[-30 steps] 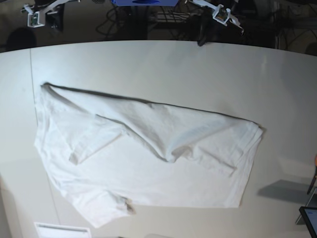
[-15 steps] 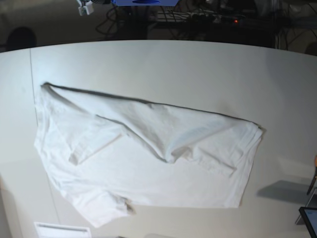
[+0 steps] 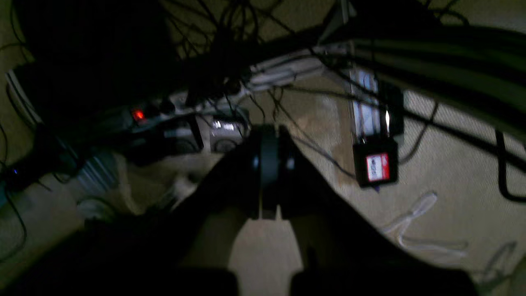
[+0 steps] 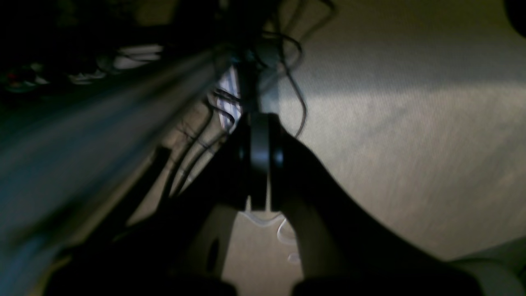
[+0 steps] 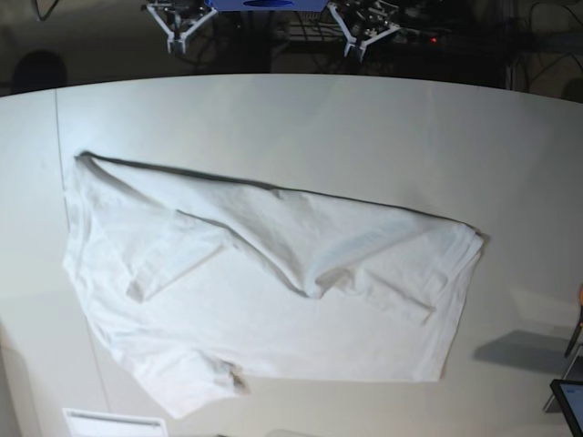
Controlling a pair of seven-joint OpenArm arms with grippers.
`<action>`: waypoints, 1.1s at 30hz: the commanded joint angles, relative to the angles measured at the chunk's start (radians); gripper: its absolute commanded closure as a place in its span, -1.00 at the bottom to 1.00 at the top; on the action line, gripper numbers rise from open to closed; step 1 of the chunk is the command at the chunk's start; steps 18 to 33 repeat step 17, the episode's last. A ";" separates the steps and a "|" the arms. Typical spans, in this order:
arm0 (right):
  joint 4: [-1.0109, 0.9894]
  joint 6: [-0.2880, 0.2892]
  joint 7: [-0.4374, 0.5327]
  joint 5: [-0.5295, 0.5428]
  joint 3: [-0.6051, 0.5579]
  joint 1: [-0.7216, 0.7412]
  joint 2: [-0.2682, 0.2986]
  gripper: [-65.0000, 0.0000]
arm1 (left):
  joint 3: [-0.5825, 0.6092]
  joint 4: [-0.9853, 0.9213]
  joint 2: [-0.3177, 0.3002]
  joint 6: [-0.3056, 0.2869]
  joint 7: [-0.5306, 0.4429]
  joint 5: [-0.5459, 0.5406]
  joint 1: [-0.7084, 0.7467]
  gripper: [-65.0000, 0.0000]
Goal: Fold the T-shirt properly
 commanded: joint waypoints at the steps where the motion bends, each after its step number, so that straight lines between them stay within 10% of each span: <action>1: -0.001 -0.002 0.026 -0.003 -0.001 0.004 -0.004 0.99 | -0.001 0.010 -0.004 0.001 -0.011 -0.004 0.003 1.00; 33: -0.001 0.001 0.058 -0.003 0.000 0.010 0.004 0.99 | -0.003 0.035 -0.006 0.002 -0.003 -0.004 -0.015 1.00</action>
